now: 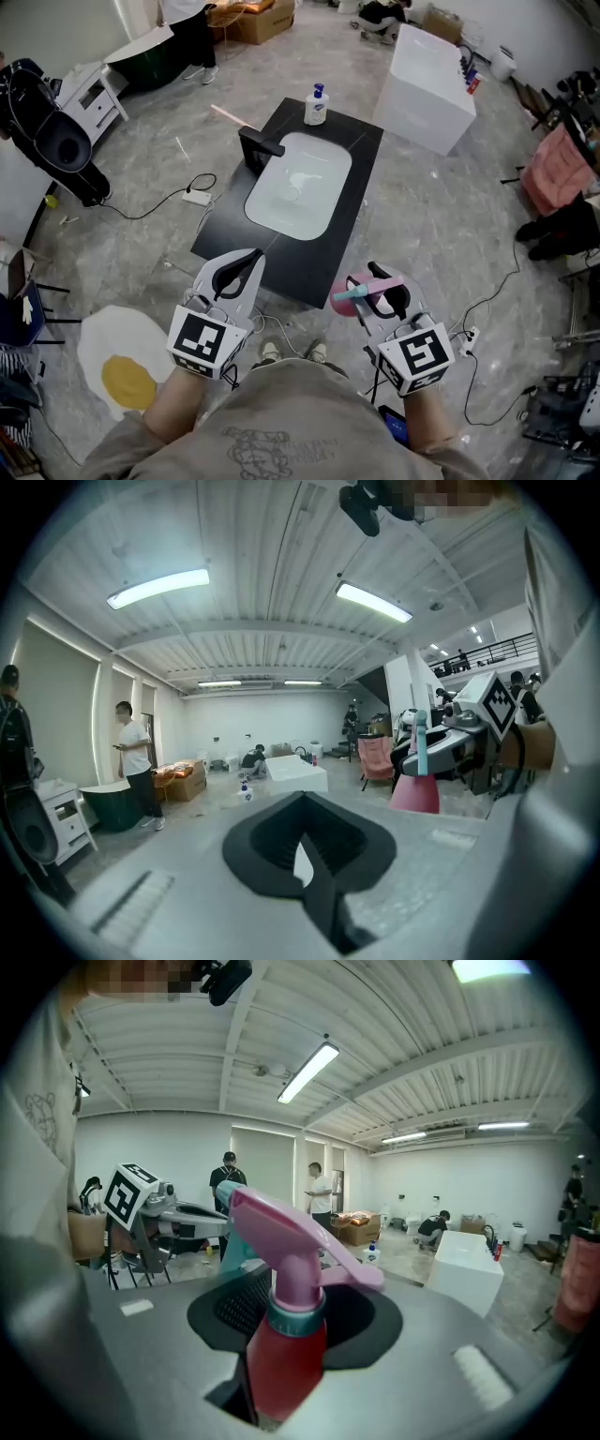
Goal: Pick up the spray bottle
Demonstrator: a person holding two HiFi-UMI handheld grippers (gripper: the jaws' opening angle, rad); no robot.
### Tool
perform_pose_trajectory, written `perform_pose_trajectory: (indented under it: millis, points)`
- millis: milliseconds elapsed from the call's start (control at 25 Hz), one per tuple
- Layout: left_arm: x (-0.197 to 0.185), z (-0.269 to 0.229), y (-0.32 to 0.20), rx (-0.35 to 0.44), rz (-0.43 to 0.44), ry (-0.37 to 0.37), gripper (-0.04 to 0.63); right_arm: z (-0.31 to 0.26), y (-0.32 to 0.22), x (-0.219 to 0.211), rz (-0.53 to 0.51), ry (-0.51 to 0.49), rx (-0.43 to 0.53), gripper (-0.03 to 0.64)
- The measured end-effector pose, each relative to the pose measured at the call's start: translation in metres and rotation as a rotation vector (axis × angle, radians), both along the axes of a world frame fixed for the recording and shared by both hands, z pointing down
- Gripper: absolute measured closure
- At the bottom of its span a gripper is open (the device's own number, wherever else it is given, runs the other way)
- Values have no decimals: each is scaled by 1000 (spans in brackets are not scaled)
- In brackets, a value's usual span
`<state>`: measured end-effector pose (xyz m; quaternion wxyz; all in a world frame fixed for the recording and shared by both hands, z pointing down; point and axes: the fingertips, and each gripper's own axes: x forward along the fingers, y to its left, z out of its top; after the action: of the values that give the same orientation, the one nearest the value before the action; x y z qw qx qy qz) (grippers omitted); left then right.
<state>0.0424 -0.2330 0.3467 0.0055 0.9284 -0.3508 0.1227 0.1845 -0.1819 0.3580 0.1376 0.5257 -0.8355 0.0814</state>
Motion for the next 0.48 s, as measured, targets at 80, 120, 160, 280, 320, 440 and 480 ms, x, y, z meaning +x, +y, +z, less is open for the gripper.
perform_pose_trajectory:
  millis: [80, 120, 160, 280, 320, 440, 480]
  points:
    - [1, 2, 1, 1, 1, -3, 594, 1, 0, 1, 0, 6, 0, 430]
    - [2, 1, 2, 1, 2, -4, 594, 2, 1, 3, 2, 9, -4, 430]
    - [2, 1, 3, 1, 3, -5, 594, 2, 2, 3, 4, 10, -6, 430]
    - [3, -2, 5, 2, 6, -4, 594, 2, 3, 1, 2, 12, -9, 430]
    - [3, -2, 4, 4, 7, -3, 594, 3, 3, 0, 1, 14, -11, 430]
    - [5, -3, 3, 19, 8, -3, 594, 7, 2, -3, -4, 20, -20, 431]
    - [4, -3, 3, 23, 9, -4, 594, 8, 2, -5, -6, 20, -22, 431]
